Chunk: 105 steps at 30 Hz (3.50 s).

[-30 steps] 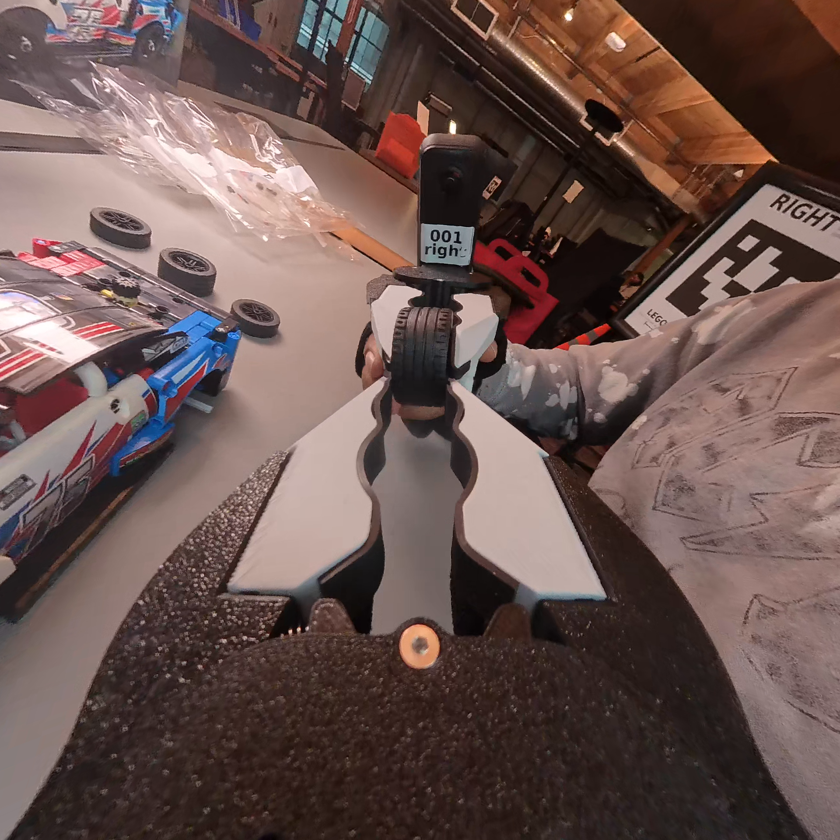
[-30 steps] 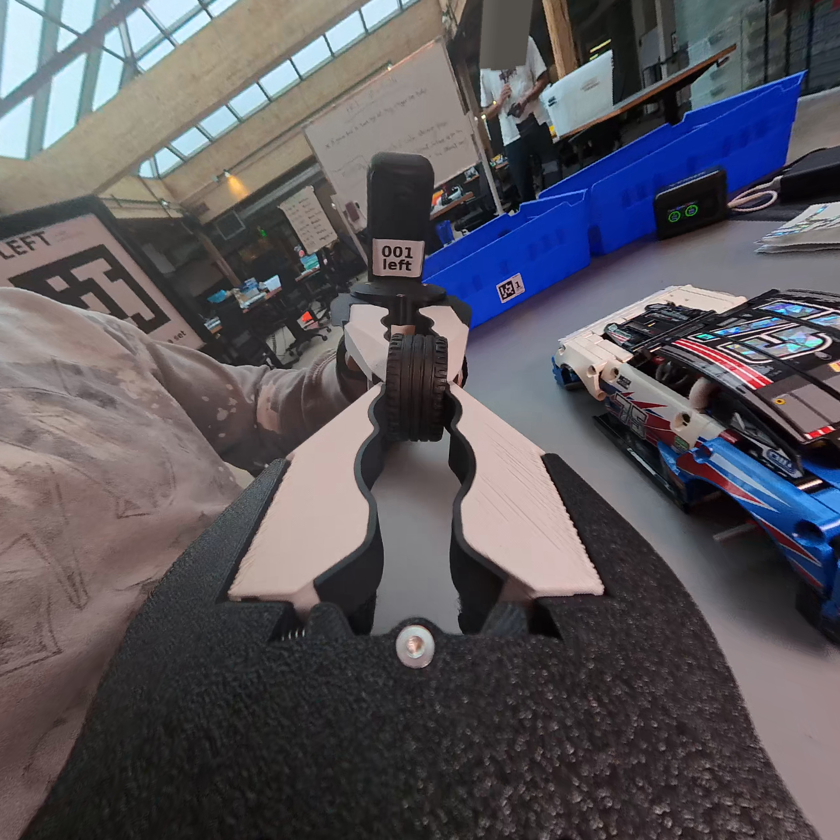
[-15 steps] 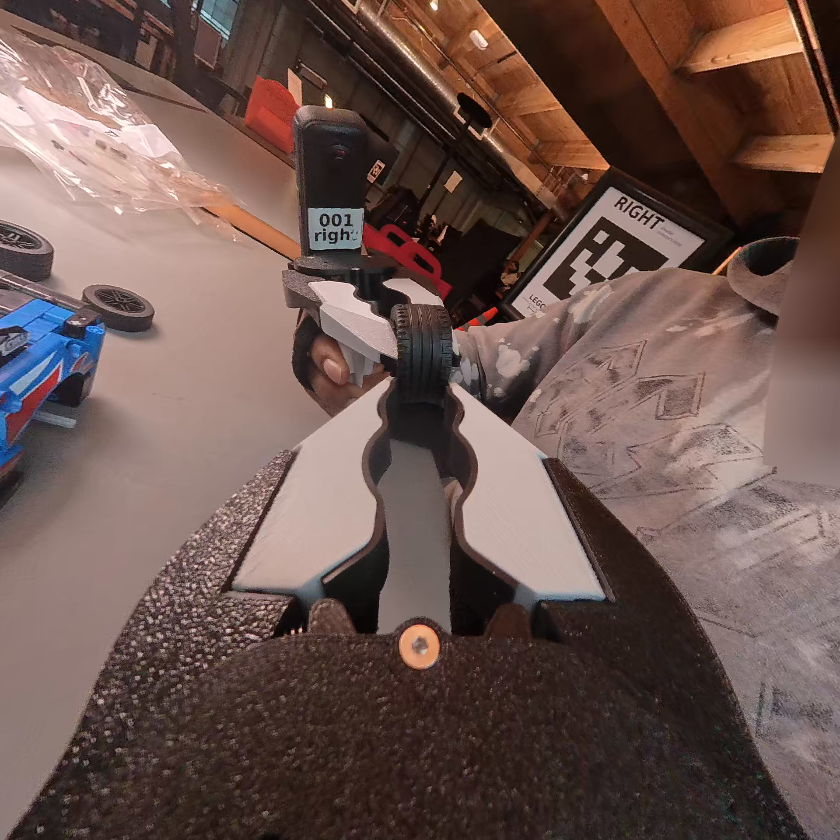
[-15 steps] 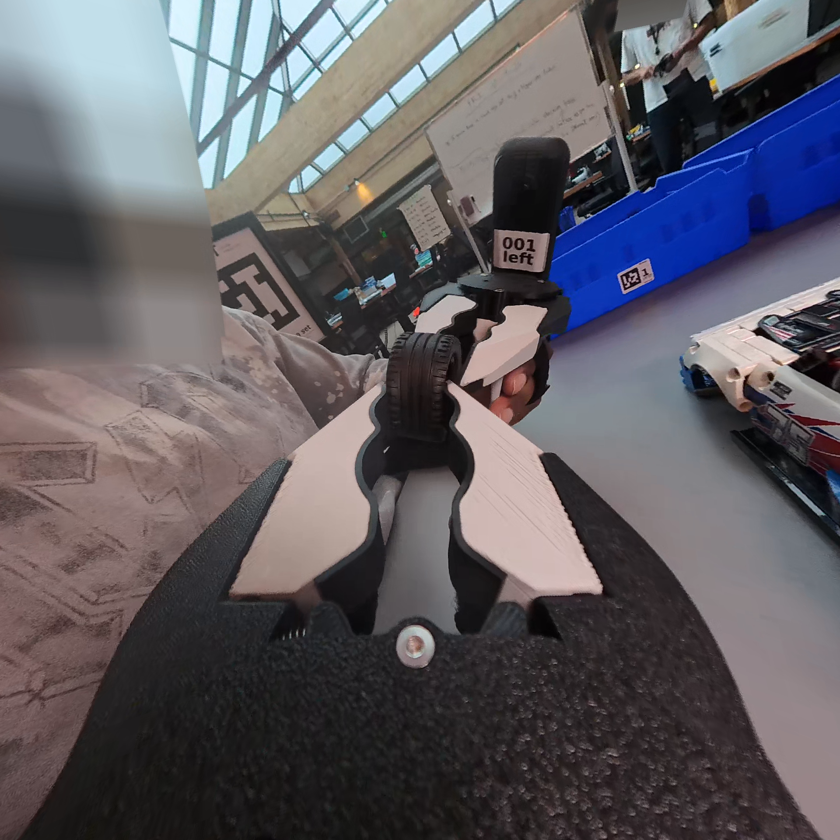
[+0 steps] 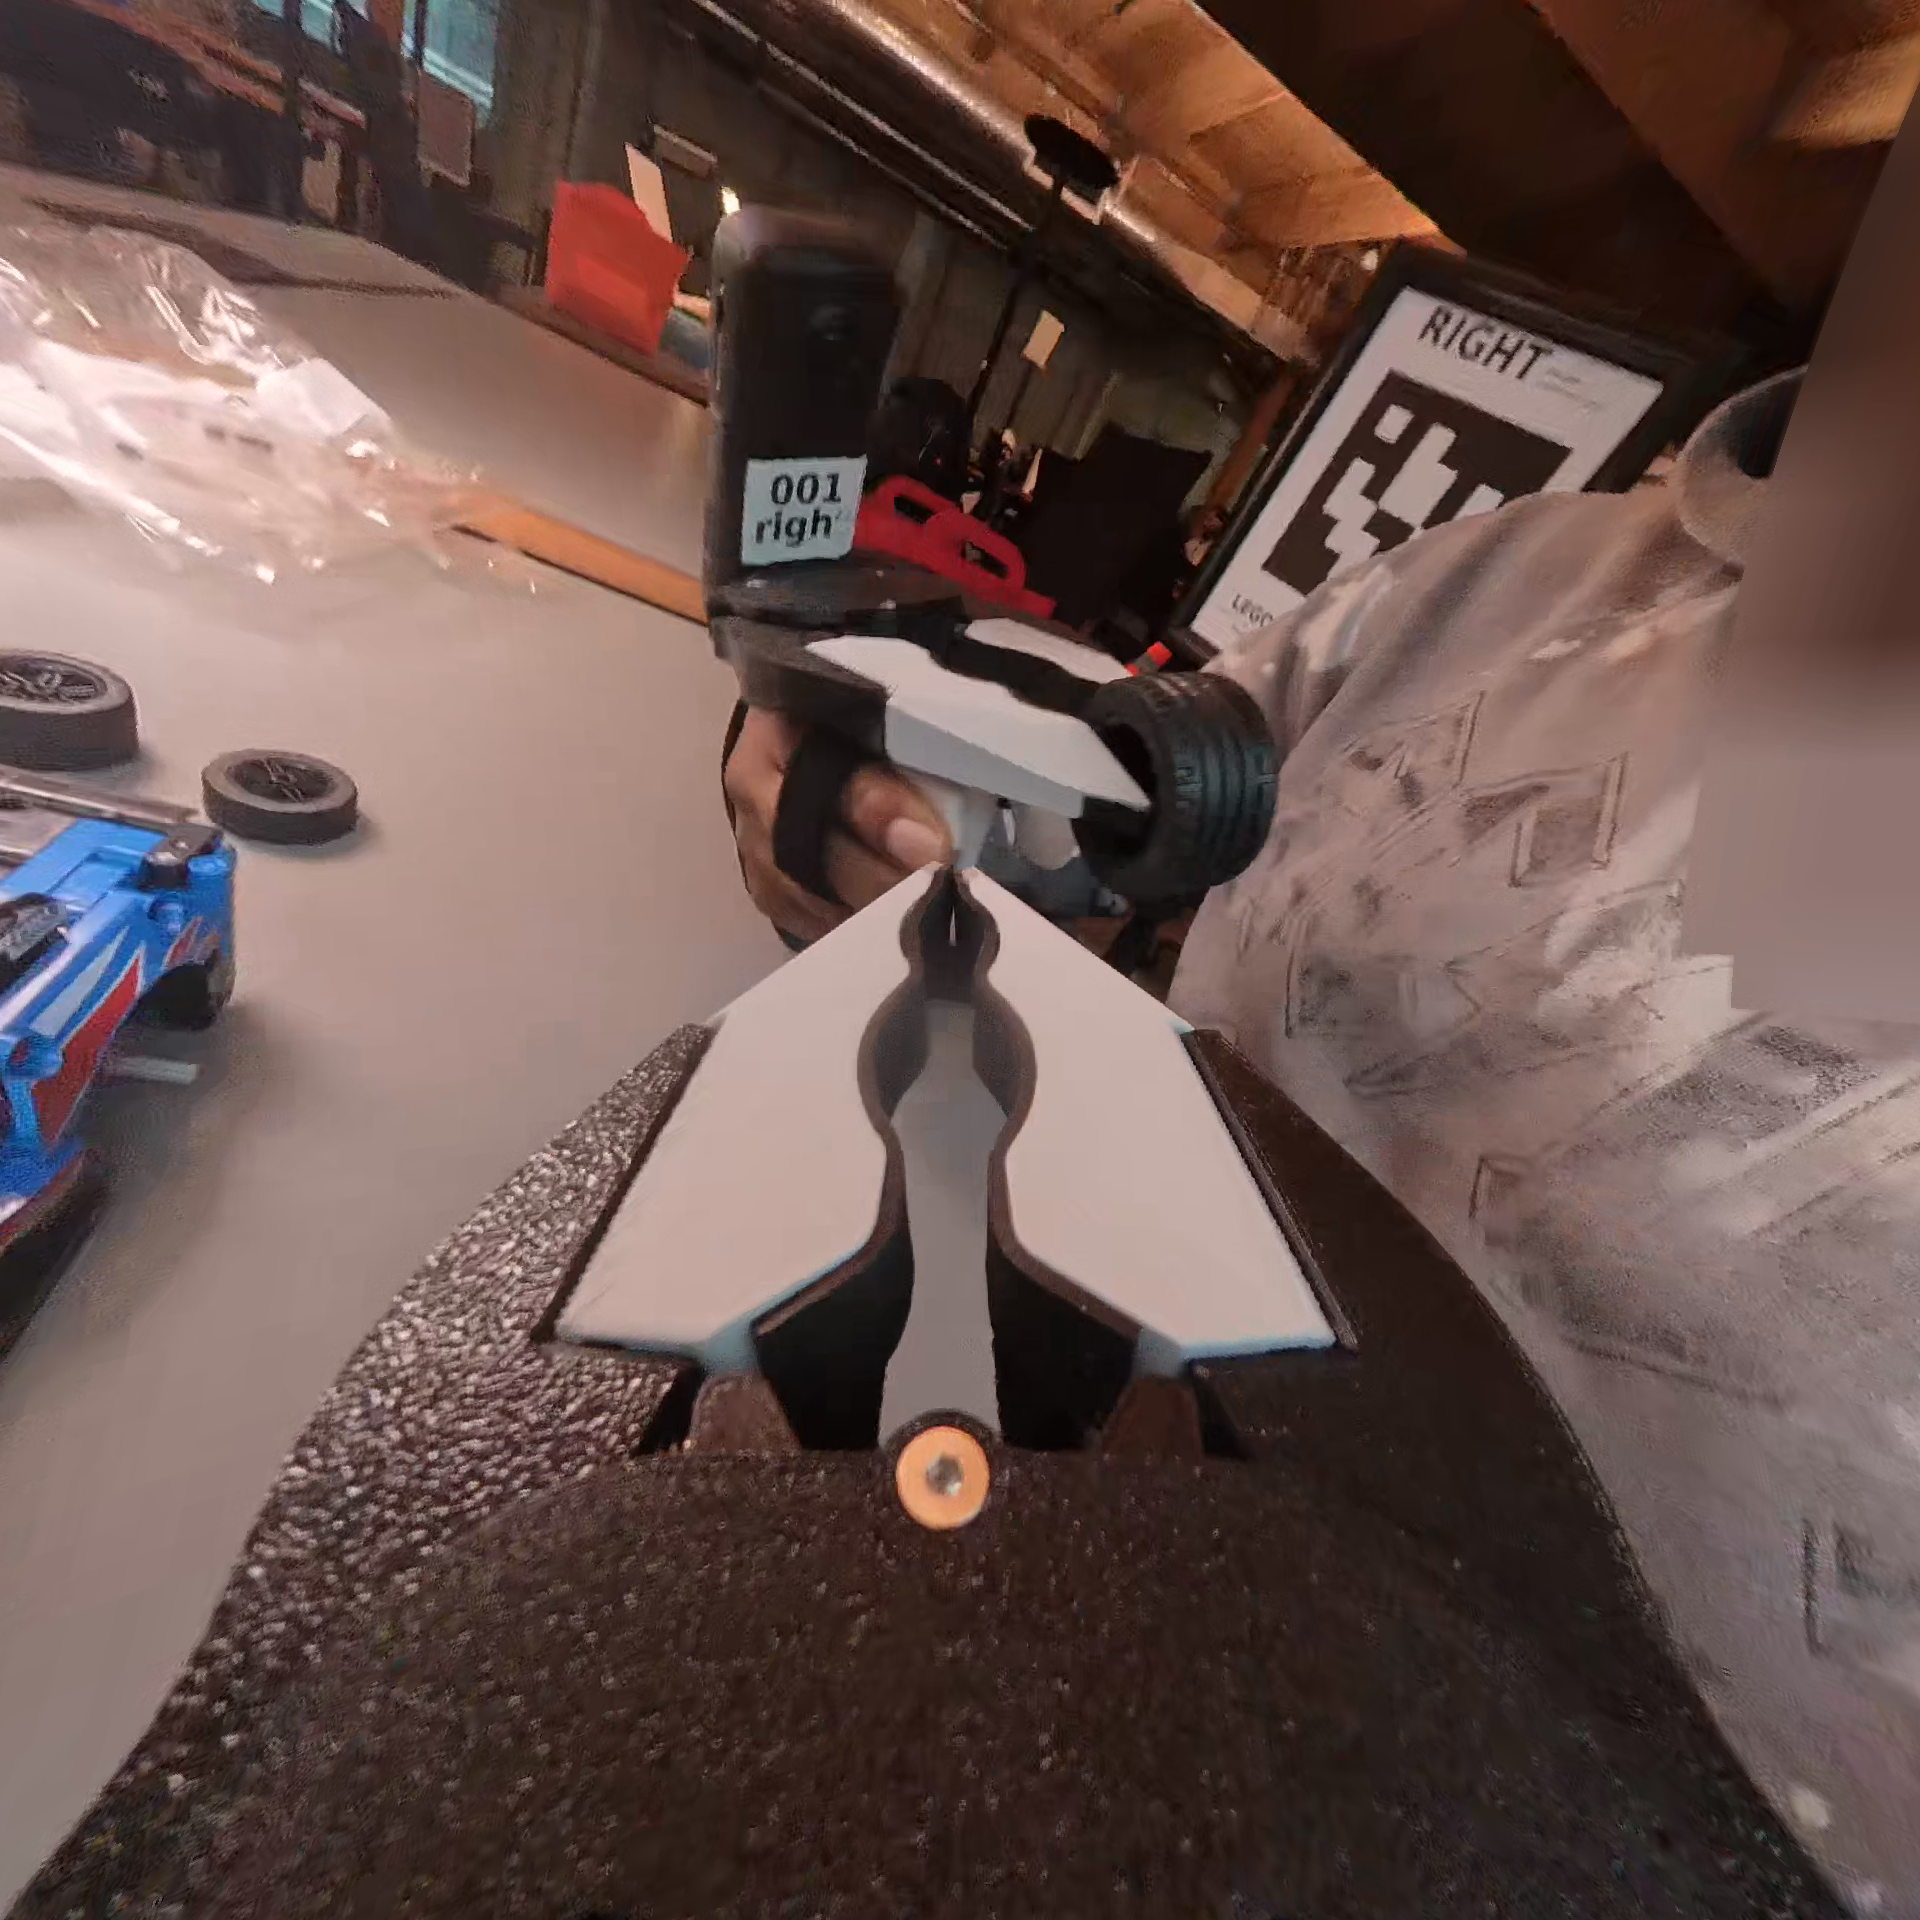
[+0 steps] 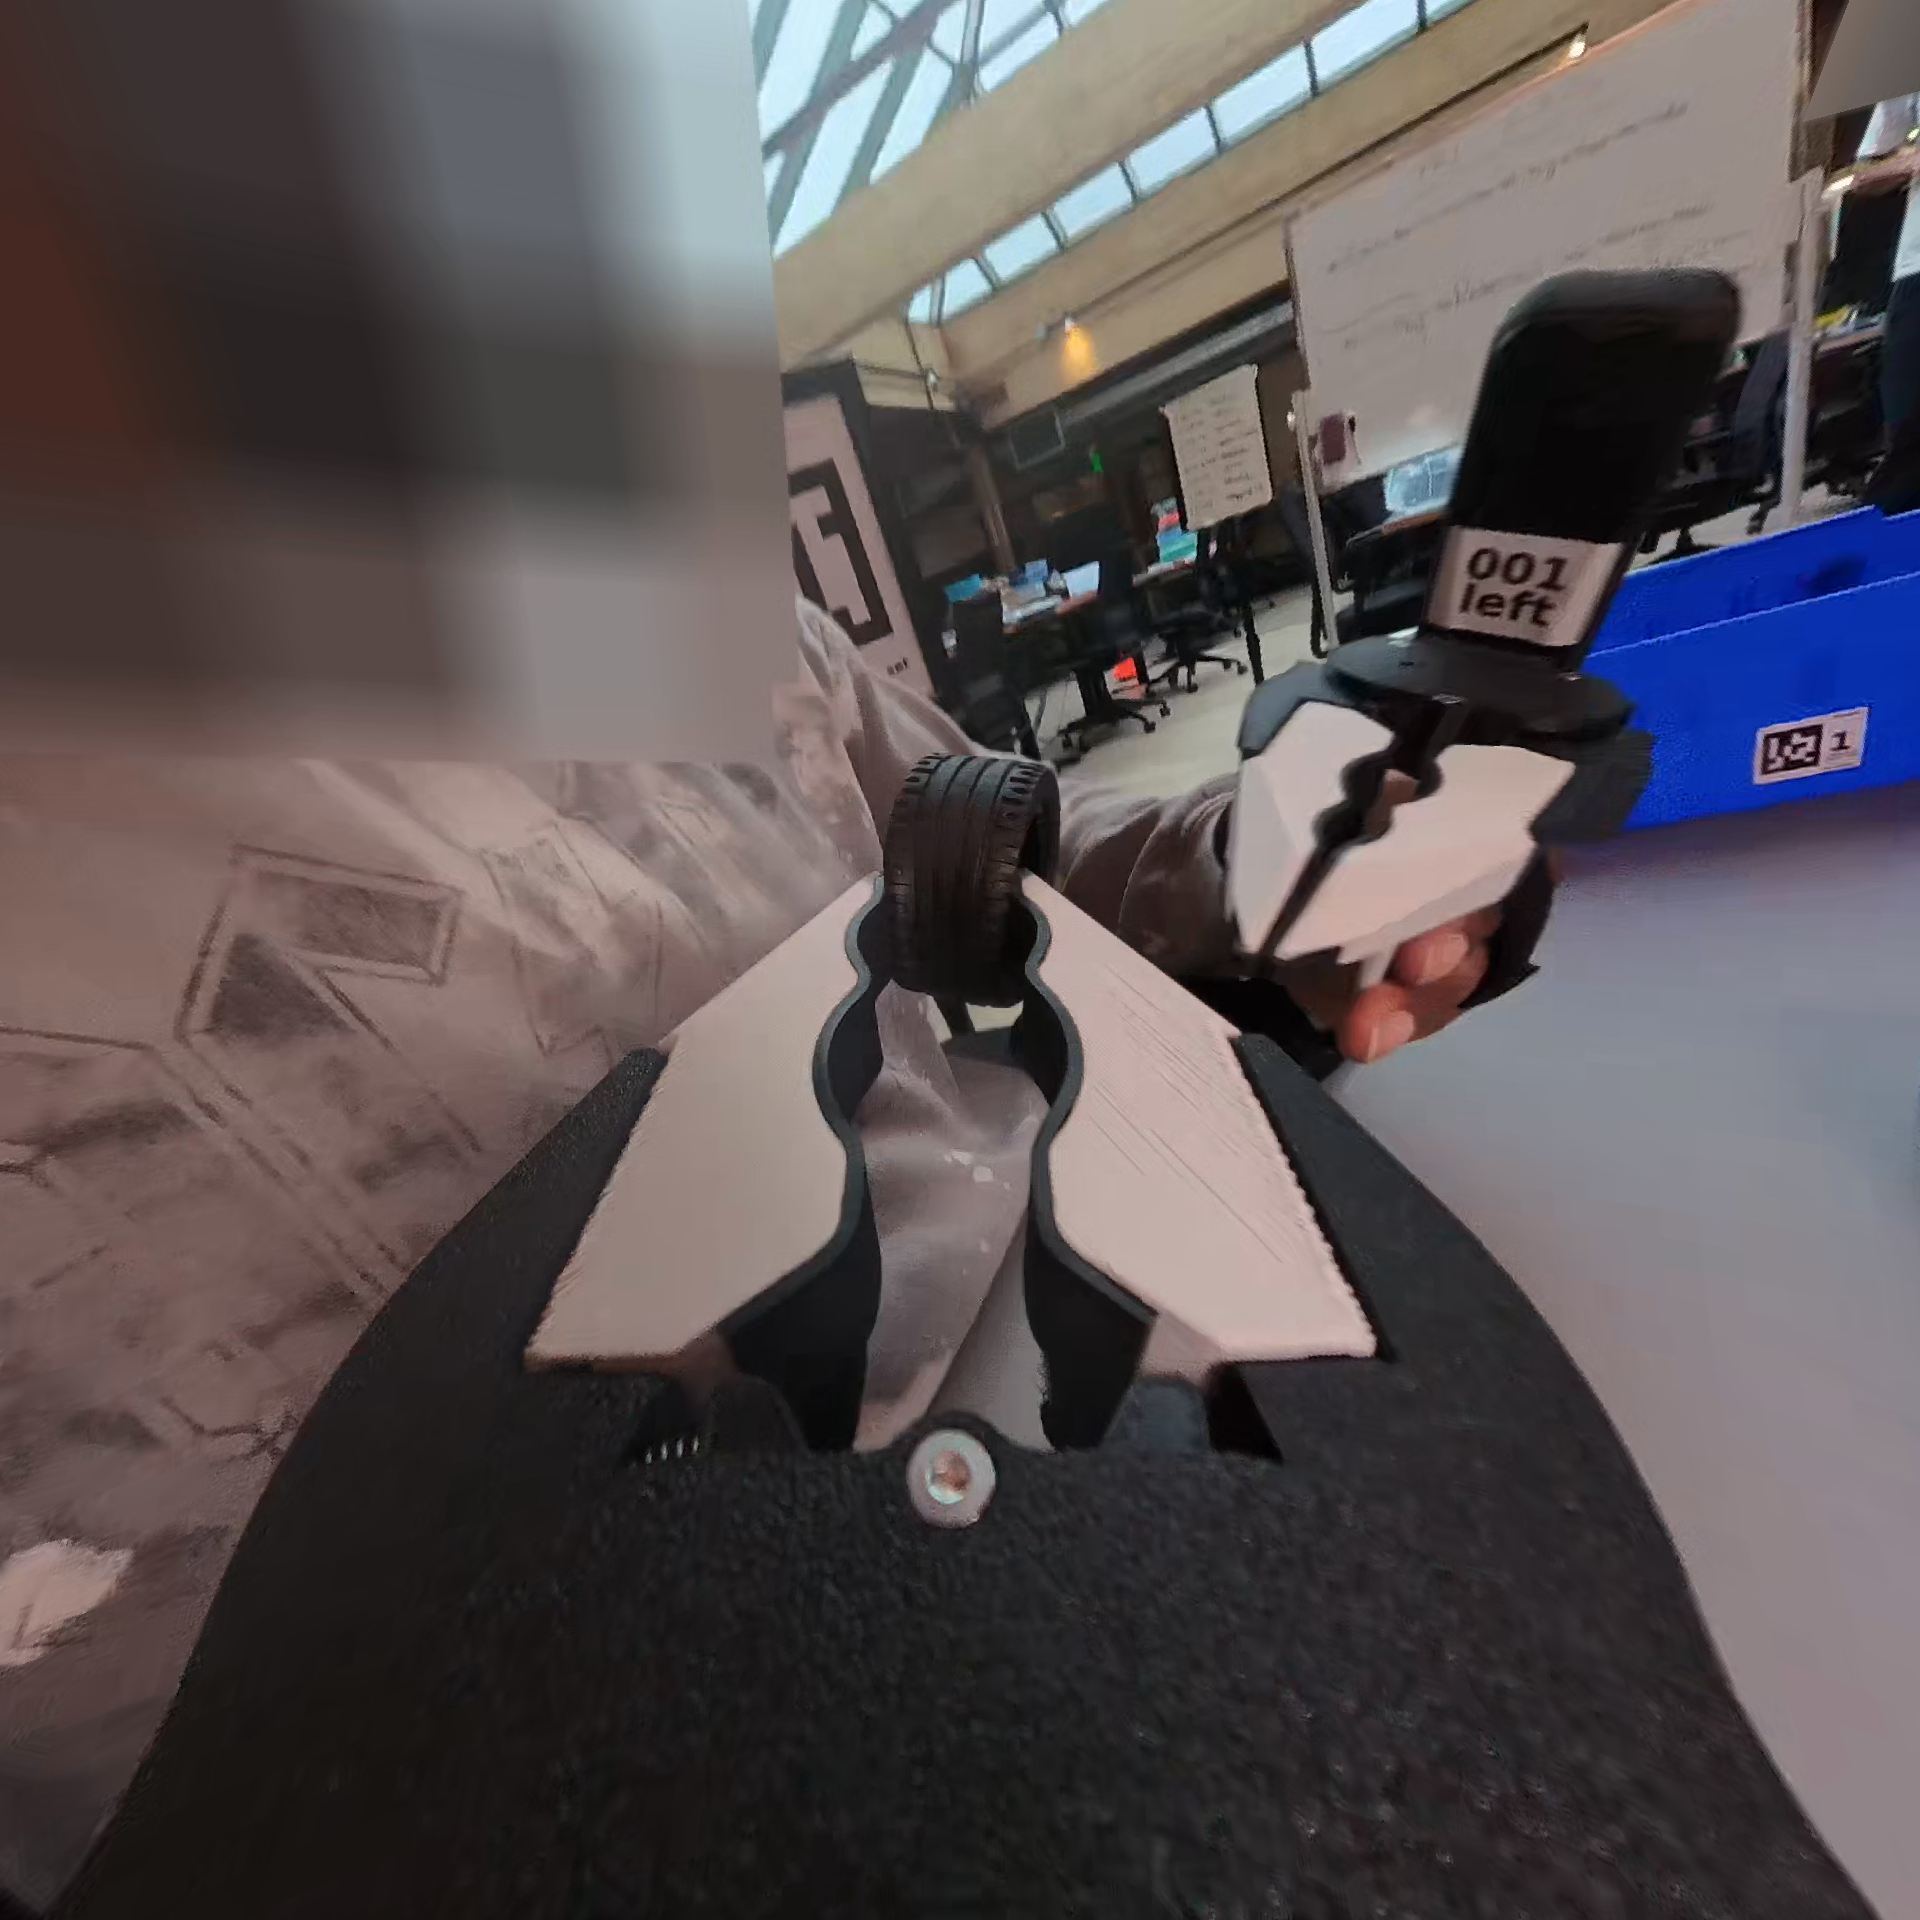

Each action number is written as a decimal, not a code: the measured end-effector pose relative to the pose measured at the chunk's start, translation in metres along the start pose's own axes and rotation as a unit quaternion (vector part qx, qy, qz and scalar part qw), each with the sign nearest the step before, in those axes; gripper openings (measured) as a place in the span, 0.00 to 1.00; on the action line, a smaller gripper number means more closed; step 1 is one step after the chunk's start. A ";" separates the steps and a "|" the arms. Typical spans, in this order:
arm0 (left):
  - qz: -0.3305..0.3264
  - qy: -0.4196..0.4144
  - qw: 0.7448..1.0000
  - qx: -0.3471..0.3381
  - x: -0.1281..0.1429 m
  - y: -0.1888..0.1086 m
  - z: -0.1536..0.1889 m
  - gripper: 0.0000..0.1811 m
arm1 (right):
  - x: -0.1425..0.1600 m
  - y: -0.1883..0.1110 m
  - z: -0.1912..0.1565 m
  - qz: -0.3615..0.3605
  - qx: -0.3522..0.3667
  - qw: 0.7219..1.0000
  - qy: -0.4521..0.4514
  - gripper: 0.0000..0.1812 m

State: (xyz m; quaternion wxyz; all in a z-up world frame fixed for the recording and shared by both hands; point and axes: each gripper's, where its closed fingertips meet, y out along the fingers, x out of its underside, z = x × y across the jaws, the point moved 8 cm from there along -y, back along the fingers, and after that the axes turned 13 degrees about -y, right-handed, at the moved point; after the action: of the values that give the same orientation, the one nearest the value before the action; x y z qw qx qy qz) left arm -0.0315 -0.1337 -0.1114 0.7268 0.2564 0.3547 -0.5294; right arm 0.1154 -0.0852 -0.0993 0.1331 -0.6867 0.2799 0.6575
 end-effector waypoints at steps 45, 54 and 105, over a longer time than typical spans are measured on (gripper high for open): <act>0.073 0.009 0.994 -0.086 -0.011 0.001 -0.001 0.00 | -0.006 -0.004 0.014 0.010 0.042 0.999 -0.028 0.10; 0.086 0.000 0.995 -0.041 -0.016 0.000 0.005 0.24 | 0.000 -0.036 0.034 0.057 0.089 0.994 0.026 0.11; 0.091 0.059 0.974 -0.198 -0.030 -0.011 -0.015 0.00 | -0.014 -0.041 0.025 -0.004 0.073 0.997 -0.033 0.11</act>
State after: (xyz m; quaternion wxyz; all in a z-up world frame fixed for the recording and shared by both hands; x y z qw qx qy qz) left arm -0.0511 -0.1086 -0.0973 0.7862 0.1696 0.4694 -0.3644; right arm 0.1179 -0.0352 -0.0956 0.1944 -0.6541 0.3202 0.6571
